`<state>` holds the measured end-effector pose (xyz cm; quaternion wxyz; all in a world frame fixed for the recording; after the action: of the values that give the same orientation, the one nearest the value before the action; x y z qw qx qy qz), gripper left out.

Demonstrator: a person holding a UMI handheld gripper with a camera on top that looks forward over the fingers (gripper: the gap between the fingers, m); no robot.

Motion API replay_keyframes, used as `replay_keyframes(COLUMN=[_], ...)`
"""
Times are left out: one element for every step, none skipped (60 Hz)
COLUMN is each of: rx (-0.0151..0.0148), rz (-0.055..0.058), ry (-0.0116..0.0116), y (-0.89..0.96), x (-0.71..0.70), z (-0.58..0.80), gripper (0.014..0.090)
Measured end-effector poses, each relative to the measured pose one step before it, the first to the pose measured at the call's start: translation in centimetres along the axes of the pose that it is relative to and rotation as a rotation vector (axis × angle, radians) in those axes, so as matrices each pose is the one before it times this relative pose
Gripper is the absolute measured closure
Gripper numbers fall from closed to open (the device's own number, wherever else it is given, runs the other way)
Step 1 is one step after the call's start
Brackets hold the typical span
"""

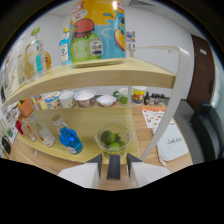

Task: Make me a cup of Mojito.

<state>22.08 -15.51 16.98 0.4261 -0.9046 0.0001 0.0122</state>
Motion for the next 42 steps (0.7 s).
replay_keyframes(rx=[-0.00567, -0.00595, -0.00604, -0.00408, -0.00336, -0.00355, -0.00288, -0.0025, -0.00206, -0.00212, -0.00134, -0.00267, -0.00286, -0.0017, -0.00074, -0.00003, -0.0009, -0.00097, -0.00051, 0.00034, 0.00029, -0.00009, 0.00101, 0.0026, 0.00363, 0.00361, 0.00327, 0.00301, 0.0036, 0.00564, 0.00671, 0.00726, 0.00633, 0.0057, 0.00607, 0.00684, 0.00913, 0.00905, 0.00675, 0.00222, 0.0059, 0.00615], rz=[0.0012, 0.0013, 0.0005, 0.0025, 0.0013, 0.0003, -0.0014, -0.0027, -0.0022, -0.002, -0.0004, -0.0022, -0.002, -0.0008, 0.0013, 0.0026, 0.0038, 0.0026, 0.0008, -0.0004, -0.0011, -0.0024, -0.0022, -0.0005, 0.0019, 0.0029, 0.0021, 0.0008, 0.0003, 0.0008, 0.0026, 0.0006, -0.0019, -0.0021, 0.0001, 0.0031, 0.0075, 0.007, 0.0066, 0.0041, 0.006, 0.0064], ry=[-0.00378, -0.00279, -0.00447, -0.00048, 0.00021, -0.00013, -0.00034, 0.00009, 0.00335, 0.00474, 0.0038, -0.00507, -0.00246, -0.0008, -0.00374, -0.00274, -0.00228, -0.00168, -0.00112, -0.00006, 0.00081, 0.00205, 0.0015, 0.00178, 0.00086, 0.00167, 0.00168, 0.00097, -0.00019, 0.00256, 0.00216, 0.00266, 0.00233, 0.00249, 0.00269, 0.00237, -0.00027, -0.00089, -0.00006, 0.00175, 0.00114, 0.00285], y=[0.103, 0.066, 0.087, 0.079, 0.043, 0.029, 0.037, 0.019, 0.038, 0.039, 0.021, 0.021, 0.029, -0.003, -0.032, -0.034, -0.022, -0.008, -0.017, -0.007, 0.002, 0.012, -0.01, -0.047, -0.061, -0.058, -0.051, -0.046, -0.062, -0.131, -0.124, -0.142, -0.14, -0.125, -0.125, -0.147, -0.177, -0.04, -0.096, -0.101, -0.029, 0.002], x=[0.061, -0.019, -0.063, -0.176, 0.026, 0.015, 0.002, 0.014, 0.092, 0.112, 0.063, -0.046, -0.036, 0.001, -0.055, -0.017, 0.018, 0.03, 0.037, 0.043, 0.054, 0.078, 0.051, 0.056, 0.026, 0.022, 0.023, 0.018, -0.016, 0.064, 0.018, 0.016, -0.01, -0.026, -0.036, -0.074, -0.124, -0.13, -0.169, -0.171, -0.162, -0.172], z=[0.311, 0.136, 0.098, -0.038, 0.044, 0.056, 0.044, 0.041, 0.058, 0.047, 0.021, 0.062, 0.028, 0.003, 0.002, 0.017, 0.024, 0.013, 0.001, -0.015, -0.017, -0.026, -0.059, -0.072, -0.102, -0.123, -0.141, -0.174, -0.202, -0.215, -0.266, -0.307, -0.336, -0.386, -0.391, -0.431, -0.265, -0.485, -0.47, -0.439, -0.455, -0.436], gripper=[0.0642, 0.0673, 0.0695, 0.071, 0.0726, 0.0753, 0.0789, 0.0826, 0.0853, 0.0862, 0.0862, 0.0863, 0.0869, 0.0868, 0.0868, 0.0872, 0.0872, 0.0876, 0.0877, 0.0879, 0.088, 0.0881, 0.0881, 0.0883, 0.0882, 0.0885, 0.0884, 0.0885, 0.0885, 0.0887, 0.0886, 0.0886, 0.0886, 0.0887, 0.0887, 0.0886, 0.0886, 0.0886, 0.0886, 0.0886, 0.0886, 0.0886])
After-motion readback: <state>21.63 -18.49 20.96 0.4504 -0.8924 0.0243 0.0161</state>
